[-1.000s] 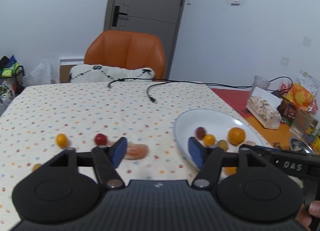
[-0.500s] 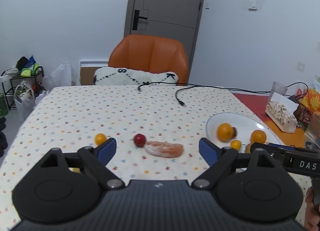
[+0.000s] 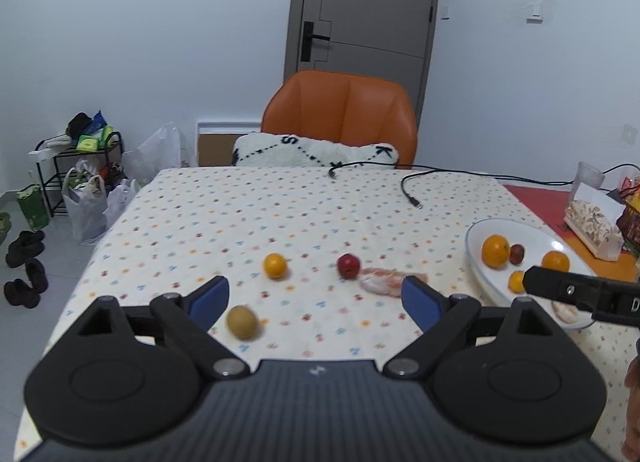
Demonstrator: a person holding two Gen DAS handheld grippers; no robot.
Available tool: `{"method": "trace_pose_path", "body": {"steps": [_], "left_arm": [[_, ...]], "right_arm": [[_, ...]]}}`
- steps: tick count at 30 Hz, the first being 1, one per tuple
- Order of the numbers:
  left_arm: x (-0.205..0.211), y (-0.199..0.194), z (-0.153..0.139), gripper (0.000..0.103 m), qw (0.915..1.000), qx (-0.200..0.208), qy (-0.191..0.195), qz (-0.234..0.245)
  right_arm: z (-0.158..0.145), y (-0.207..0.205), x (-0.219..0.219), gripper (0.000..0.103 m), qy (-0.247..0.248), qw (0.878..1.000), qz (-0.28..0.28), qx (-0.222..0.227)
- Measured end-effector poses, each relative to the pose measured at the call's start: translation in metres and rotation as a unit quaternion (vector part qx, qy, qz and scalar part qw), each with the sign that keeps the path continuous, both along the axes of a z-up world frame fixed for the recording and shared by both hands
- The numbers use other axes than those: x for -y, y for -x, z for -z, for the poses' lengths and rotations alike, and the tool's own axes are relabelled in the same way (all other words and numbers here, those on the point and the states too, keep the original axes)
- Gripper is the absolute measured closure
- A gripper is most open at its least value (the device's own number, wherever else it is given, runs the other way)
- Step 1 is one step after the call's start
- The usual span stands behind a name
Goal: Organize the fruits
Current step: 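Grasp the brown kiwi with the left tool while the right tool grasps a pink pomelo segment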
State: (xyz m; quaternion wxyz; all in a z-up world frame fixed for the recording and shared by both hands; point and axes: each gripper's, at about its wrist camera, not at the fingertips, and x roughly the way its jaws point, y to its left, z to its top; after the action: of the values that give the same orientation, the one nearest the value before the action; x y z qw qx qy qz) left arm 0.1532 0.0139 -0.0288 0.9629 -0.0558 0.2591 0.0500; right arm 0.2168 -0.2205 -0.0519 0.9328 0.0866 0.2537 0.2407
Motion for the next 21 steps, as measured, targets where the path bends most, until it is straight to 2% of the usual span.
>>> {"method": "trace_pose_path", "body": {"steps": [8,21], "left_arm": [[-0.020,0.009,0.009,0.011,0.9997,-0.009,0.008,-0.021],[-0.039,0.008,0.023,0.014,0.9991,-0.011,0.030,-0.030]], "right_arm": [[0.004,0.001,-0.018,0.004,0.005,1.000,-0.018,0.004],[0.013,-0.004,-0.044,0.004,0.012,0.999,-0.043,-0.002]]}}
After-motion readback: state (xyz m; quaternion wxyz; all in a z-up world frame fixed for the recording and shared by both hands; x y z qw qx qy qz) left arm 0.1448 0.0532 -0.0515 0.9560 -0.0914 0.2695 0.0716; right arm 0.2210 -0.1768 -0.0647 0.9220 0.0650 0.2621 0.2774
